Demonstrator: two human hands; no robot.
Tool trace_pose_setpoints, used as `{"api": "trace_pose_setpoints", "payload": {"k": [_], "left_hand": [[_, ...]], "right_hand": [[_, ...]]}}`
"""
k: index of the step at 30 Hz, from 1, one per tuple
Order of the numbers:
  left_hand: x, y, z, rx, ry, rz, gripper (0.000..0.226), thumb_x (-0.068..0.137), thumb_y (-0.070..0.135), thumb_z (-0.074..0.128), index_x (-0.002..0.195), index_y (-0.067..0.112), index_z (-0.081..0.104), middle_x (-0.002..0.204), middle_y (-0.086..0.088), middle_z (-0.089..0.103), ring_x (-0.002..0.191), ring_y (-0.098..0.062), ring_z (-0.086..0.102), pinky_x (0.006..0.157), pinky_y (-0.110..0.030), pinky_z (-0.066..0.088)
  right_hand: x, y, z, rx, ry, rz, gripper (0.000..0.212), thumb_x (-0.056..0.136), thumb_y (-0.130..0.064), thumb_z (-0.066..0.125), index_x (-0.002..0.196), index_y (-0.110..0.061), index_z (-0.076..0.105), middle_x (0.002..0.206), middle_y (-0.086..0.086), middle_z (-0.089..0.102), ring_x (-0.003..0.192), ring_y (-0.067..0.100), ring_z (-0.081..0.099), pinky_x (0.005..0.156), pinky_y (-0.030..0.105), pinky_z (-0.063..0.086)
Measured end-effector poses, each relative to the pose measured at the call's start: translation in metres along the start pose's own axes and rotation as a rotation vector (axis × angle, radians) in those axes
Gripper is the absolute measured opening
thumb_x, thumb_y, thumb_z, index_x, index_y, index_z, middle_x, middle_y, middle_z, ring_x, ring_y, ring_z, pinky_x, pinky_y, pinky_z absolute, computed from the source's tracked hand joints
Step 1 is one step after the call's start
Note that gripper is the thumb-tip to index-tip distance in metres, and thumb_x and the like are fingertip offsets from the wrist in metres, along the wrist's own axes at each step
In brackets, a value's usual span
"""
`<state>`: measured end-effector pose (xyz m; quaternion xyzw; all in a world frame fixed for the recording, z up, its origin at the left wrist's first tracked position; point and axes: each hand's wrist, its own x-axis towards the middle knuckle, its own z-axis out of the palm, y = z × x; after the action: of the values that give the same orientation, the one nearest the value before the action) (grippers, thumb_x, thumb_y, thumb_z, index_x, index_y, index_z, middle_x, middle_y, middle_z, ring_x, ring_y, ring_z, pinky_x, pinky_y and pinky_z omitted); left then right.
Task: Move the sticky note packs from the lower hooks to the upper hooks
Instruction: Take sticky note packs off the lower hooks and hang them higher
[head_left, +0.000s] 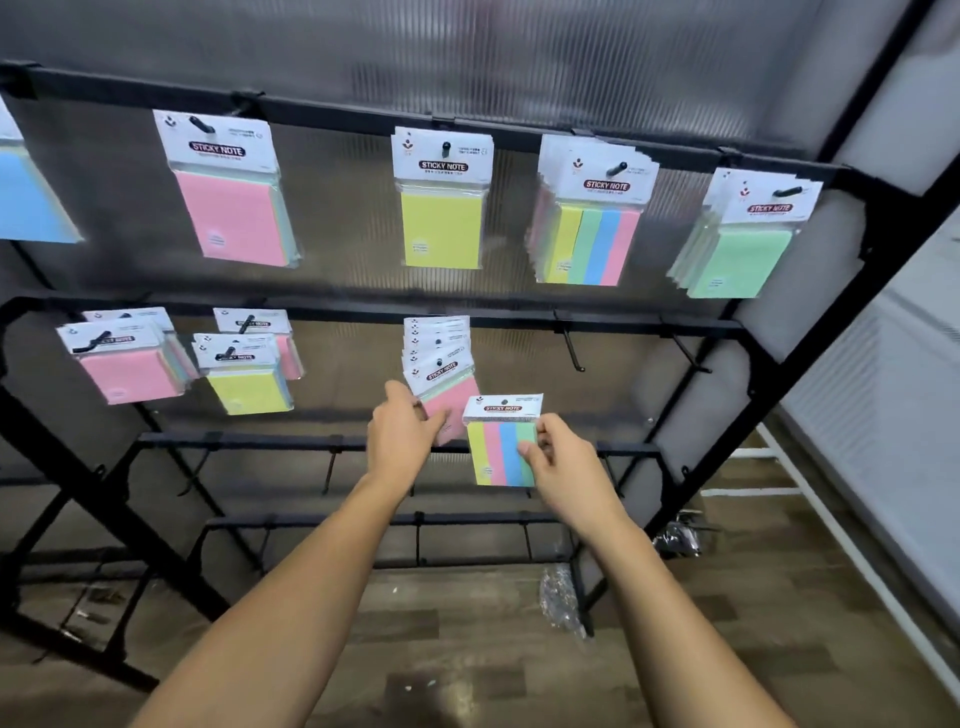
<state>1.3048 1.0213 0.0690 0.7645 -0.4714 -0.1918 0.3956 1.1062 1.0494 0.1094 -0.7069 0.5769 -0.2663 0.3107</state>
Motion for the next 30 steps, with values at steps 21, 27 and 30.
{"api": "trace_pose_setpoints", "payload": {"k": [21,27,30], "left_hand": [[0.01,-0.017,-0.044,-0.045,-0.264,0.186,0.029,0.085,0.034,0.072,0.084,0.006,0.072,0.076,-0.008,0.072,0.073,-0.026,0.064,0.068,-0.038,0.052],[-0.003,-0.017,-0.059,-0.014,-0.313,0.236,0.031,0.085,0.031,0.072,0.074,0.002,0.068,0.058,0.001,0.054,0.056,-0.011,0.04,0.057,-0.028,0.034],[-0.009,-0.018,-0.061,-0.022,-0.298,0.226,0.021,0.085,0.029,0.073,0.079,0.008,0.072,0.059,0.005,0.059,0.055,-0.007,0.045,0.056,-0.023,0.037]], "right_hand": [[-0.009,-0.027,0.03,0.067,0.111,0.056,0.009,0.099,-0.018,0.049,0.091,-0.021,0.048,0.092,-0.004,0.065,0.08,0.016,0.057,0.065,0.025,0.042],[-0.013,-0.027,0.025,0.112,0.141,0.062,0.005,0.1,-0.017,0.048,0.099,-0.018,0.053,0.097,-0.001,0.066,0.089,0.019,0.061,0.074,0.033,0.046],[-0.015,-0.027,0.019,0.129,0.148,0.057,0.005,0.099,-0.015,0.048,0.1,-0.016,0.053,0.098,0.0,0.066,0.09,0.02,0.061,0.077,0.034,0.047]]}}
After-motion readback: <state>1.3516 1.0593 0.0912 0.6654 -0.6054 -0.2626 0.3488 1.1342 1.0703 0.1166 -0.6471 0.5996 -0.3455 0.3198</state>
